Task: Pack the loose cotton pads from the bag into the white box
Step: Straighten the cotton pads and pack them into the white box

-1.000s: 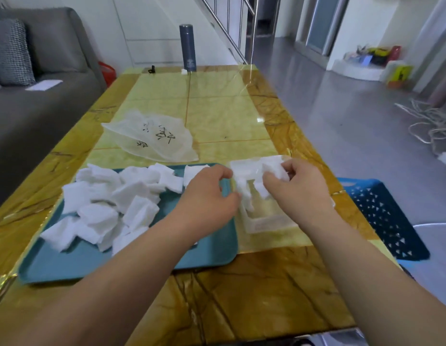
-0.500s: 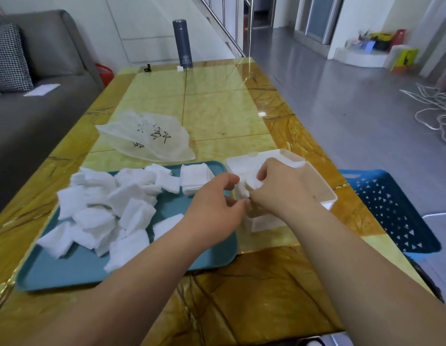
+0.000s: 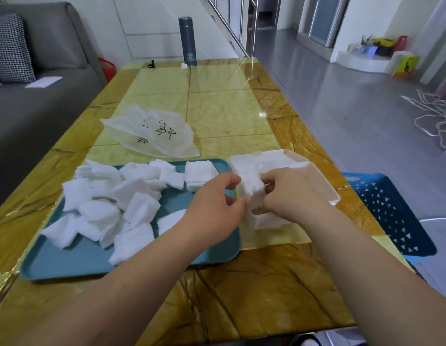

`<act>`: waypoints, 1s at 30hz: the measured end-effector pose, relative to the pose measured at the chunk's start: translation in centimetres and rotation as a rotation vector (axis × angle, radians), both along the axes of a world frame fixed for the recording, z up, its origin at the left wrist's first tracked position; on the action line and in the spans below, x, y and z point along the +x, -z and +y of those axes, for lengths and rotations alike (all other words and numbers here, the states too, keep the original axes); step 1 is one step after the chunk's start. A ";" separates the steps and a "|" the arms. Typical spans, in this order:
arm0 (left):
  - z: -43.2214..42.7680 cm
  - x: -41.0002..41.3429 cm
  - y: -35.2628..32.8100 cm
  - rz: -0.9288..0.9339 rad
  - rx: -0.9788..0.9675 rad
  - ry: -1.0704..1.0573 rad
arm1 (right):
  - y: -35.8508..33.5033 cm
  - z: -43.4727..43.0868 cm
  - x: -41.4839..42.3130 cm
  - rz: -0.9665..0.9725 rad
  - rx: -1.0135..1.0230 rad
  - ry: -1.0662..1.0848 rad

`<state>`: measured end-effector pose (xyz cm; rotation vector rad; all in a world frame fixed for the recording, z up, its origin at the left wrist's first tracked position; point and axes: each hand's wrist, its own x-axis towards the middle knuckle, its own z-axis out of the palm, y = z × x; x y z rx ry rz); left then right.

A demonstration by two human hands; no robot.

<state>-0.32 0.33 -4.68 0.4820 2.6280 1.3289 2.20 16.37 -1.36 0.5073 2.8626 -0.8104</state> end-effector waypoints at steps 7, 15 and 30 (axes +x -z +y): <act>-9.0 0.7 -1.7 0.168 -0.195 -0.082 | -2.2 -3.1 0.7 0.401 0.036 -0.017; -12.7 0.3 -0.9 -0.010 -0.402 -0.039 | 2.5 -9.7 -0.5 0.020 -0.050 -0.368; -13.1 -1.7 0.5 -0.044 -0.196 0.005 | 3.5 -10.0 -1.5 0.144 -0.472 -0.297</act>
